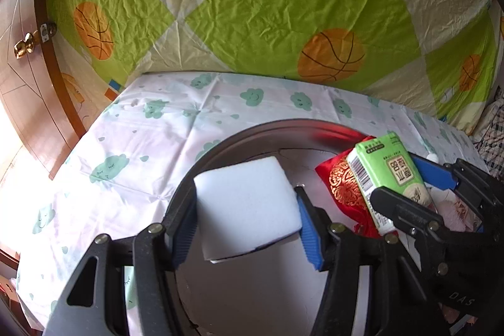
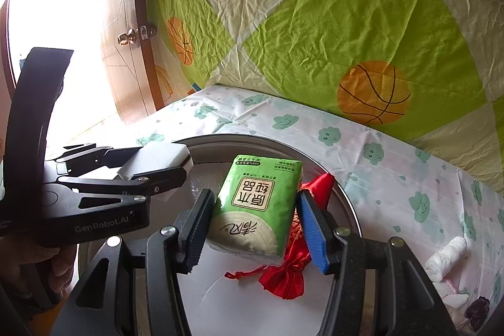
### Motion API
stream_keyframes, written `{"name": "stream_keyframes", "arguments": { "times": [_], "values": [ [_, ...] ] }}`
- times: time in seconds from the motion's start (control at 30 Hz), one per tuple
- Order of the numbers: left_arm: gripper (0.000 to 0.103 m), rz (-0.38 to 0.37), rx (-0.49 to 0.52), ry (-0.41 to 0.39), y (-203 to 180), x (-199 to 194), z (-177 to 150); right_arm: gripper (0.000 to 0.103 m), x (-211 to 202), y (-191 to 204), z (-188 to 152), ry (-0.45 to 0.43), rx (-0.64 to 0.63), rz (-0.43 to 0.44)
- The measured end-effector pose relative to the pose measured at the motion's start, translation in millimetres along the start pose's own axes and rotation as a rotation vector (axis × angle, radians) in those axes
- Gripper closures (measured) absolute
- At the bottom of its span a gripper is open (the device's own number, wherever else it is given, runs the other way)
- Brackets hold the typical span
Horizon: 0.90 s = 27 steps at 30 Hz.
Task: Organize soft objects
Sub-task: 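Open both tools to drop the sponge and tissue pack into the tin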
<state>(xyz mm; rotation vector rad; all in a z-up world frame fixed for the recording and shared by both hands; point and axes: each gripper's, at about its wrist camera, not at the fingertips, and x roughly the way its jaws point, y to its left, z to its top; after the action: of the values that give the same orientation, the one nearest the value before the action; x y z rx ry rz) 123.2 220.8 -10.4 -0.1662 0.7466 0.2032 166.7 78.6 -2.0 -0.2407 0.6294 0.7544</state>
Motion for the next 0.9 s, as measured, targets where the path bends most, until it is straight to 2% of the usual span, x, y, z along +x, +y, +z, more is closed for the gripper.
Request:
{"name": "stream_keyframes", "arguments": {
  "times": [0.27, 0.6, 0.73, 0.83, 0.9],
  "values": [
    [0.045, 0.014, 0.023, 0.059, 0, 13, 0, 0.046, 15, 4, -5, 0.051, -0.025, 0.007],
    [0.041, 0.017, 0.022, 0.071, -2, 18, 1, 0.045, 15, 4, -5, 0.059, -0.031, 0.000],
    [0.037, 0.023, 0.032, 0.069, -4, 18, 1, 0.029, 12, 1, -5, 0.044, -0.004, 0.011],
    [0.037, 0.032, 0.033, 0.057, -6, 14, 2, 0.029, 9, -2, -8, 0.026, 0.012, 0.013],
    [0.030, 0.024, 0.024, 0.053, -5, 13, 0, 0.029, 7, -4, -12, 0.016, 0.027, 0.010]
  ]
}}
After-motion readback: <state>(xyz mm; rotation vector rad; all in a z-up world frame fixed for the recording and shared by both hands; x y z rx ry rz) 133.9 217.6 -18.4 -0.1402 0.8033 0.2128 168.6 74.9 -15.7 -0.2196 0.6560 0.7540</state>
